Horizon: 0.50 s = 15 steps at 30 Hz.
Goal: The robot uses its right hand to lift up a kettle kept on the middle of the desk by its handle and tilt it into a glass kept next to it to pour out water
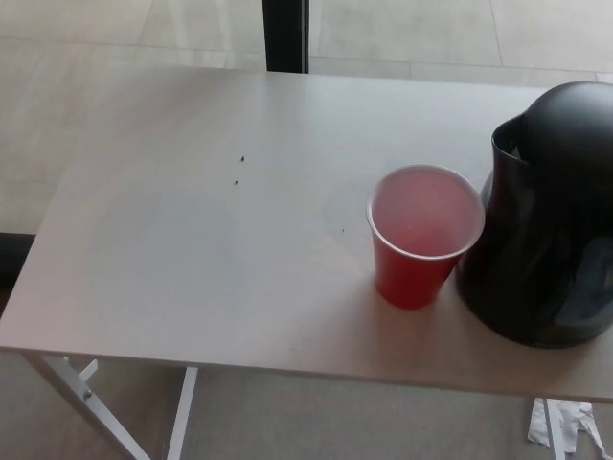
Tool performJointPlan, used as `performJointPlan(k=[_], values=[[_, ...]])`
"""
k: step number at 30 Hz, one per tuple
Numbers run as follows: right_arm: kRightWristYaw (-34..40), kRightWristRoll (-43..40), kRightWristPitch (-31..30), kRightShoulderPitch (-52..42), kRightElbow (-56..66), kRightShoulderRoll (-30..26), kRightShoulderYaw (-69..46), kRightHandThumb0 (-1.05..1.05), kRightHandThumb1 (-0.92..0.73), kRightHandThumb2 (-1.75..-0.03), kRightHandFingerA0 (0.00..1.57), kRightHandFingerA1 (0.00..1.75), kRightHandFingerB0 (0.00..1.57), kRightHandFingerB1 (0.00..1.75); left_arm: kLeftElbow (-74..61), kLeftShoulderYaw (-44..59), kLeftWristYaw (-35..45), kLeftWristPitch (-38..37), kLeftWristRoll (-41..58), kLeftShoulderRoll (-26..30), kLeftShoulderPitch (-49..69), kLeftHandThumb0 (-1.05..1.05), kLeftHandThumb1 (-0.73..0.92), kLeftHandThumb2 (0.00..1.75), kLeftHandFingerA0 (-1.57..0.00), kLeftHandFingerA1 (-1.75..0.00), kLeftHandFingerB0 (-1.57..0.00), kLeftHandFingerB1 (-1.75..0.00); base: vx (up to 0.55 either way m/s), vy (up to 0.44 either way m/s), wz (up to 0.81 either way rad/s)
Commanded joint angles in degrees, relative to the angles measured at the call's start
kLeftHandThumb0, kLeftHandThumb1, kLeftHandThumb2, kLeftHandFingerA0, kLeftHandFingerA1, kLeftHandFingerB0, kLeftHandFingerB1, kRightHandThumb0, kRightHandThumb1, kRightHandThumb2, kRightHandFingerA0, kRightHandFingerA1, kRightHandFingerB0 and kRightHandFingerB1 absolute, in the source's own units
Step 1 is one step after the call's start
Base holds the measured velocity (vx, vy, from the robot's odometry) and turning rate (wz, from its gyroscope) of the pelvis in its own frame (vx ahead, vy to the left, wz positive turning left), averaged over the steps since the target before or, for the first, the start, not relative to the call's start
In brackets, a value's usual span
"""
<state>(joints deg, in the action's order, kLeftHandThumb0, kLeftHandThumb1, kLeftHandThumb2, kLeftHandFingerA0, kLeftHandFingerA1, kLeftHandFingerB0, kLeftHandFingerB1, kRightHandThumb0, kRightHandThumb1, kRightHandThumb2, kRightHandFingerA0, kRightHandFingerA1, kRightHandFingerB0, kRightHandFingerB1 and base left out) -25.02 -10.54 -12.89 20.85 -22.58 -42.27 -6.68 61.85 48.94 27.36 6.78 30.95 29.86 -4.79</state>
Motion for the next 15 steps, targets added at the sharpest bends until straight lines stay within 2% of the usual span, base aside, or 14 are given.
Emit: performJointPlan(k=[1,3,4,5,8,9,10,11,12,13,14,15], values=[[0.3,5.0,2.5,1.6,-1.7,0.2,2.4,-0.63,-0.36,-0.76,0.05,0.46,0.06,0.29,-0.1,-0.4,0.8,1.2,1.5,1.3,0.2,-1.05,0.42,1.20,-1.17,-0.92,-0.63,-1.58,0.00,0.000,0.00],[0.6,6.7,4.1,1.8,-2.4,-0.1,3.6,-0.68,-0.40,-0.79,0.06,0.47,0.00,0.27,0.0,-0.7,0.5,0.9,1.4,1.3,0.2,-1.05,0.43,1.20,-1.15,-0.94,-0.64,-1.55,0.00,0.000,0.00],[0.5,7.1,5.0,1.9,-3.0,-0.2,3.8,-0.74,-0.43,-0.79,0.04,0.45,0.13,0.20,0.1,-0.7,0.3,1.2,1.5,1.3,0.0,-1.05,0.43,1.20,-1.17,-0.92,-0.64,-1.56,0.00,0.000,0.00],[0.3,7.1,4.9,2.3,-3.4,-0.1,3.8,-0.65,-0.49,-0.56,0.09,0.37,0.09,0.23,0.0,-0.8,0.2,1.2,1.5,1.2,0.1,-1.05,0.43,1.20,-1.18,-0.91,-0.65,-1.56,0.00,0.000,0.00],[0.4,8.4,4.7,2.8,-3.5,-0.4,4.5,-0.66,-0.42,-0.62,0.08,0.41,0.10,0.22,-0.2,-1.1,0.2,1.0,1.5,1.2,0.2,-1.05,0.43,1.20,-1.17,-0.91,-0.65,-1.56,0.00,0.000,0.00],[1.6,8.4,3.8,3.1,-2.4,0.0,4.0,-0.35,-0.27,-0.88,0.02,0.51,0.00,0.49,0.0,-1.3,0.2,1.0,1.4,1.3,0.0,-1.05,0.43,1.20,-1.16,-0.93,-0.64,-1.56,0.00,0.000,0.00],[1.6,8.5,3.7,3.1,-2.3,0.1,3.9,-0.35,-0.27,-0.88,0.02,0.51,0.00,0.49,0.0,-1.3,0.2,1.0,1.5,1.3,0.0,-1.05,0.43,1.20,-1.16,-0.93,-0.64,-1.56,0.00,0.000,0.00],[2.2,8.8,4.5,3.1,-2.2,0.4,3.6,-0.63,-0.41,-0.75,0.25,0.49,0.11,0.37,-0.1,-1.4,0.2,1.0,1.5,1.3,0.1,-1.05,0.43,1.20,-1.16,-0.93,-0.66,-1.55,0.00,0.000,0.00],[3.0,9.0,5.6,3.1,-2.0,0.8,3.3,-0.63,-0.41,-0.75,0.25,0.49,0.11,0.37,-0.2,-1.6,0.2,0.9,1.5,1.2,0.2,-1.05,0.43,1.20,-1.16,-0.93,-0.66,-1.55,0.00,0.000,0.00],[3.8,7.7,5.4,3.1,-1.6,2.0,1.8,-0.58,-0.40,-0.72,0.32,0.50,0.18,0.39,0.0,-1.6,0.4,0.8,1.6,1.3,0.1,-1.05,0.43,1.20,-1.17,-0.92,-0.66,-1.55,0.00,0.000,0.00],[5.7,7.2,3.9,3.1,-0.6,3.2,0.6,-0.46,-0.50,-0.55,0.52,0.43,0.31,0.31,0.0,-1.8,0.0,0.8,1.5,1.2,0.1,-1.05,0.42,1.20,-1.22,-0.85,-0.67,-1.54,0.00,0.000,0.00],[7.2,7.6,4.0,3.1,-0.3,4.1,0.0,-0.42,-0.52,-0.56,0.72,0.52,0.35,0.33,-0.1,-1.9,-0.3,0.7,1.4,1.1,0.1,-1.05,0.43,1.20,-1.22,-0.86,-0.68,-1.53,0.00,0.000,0.00]])
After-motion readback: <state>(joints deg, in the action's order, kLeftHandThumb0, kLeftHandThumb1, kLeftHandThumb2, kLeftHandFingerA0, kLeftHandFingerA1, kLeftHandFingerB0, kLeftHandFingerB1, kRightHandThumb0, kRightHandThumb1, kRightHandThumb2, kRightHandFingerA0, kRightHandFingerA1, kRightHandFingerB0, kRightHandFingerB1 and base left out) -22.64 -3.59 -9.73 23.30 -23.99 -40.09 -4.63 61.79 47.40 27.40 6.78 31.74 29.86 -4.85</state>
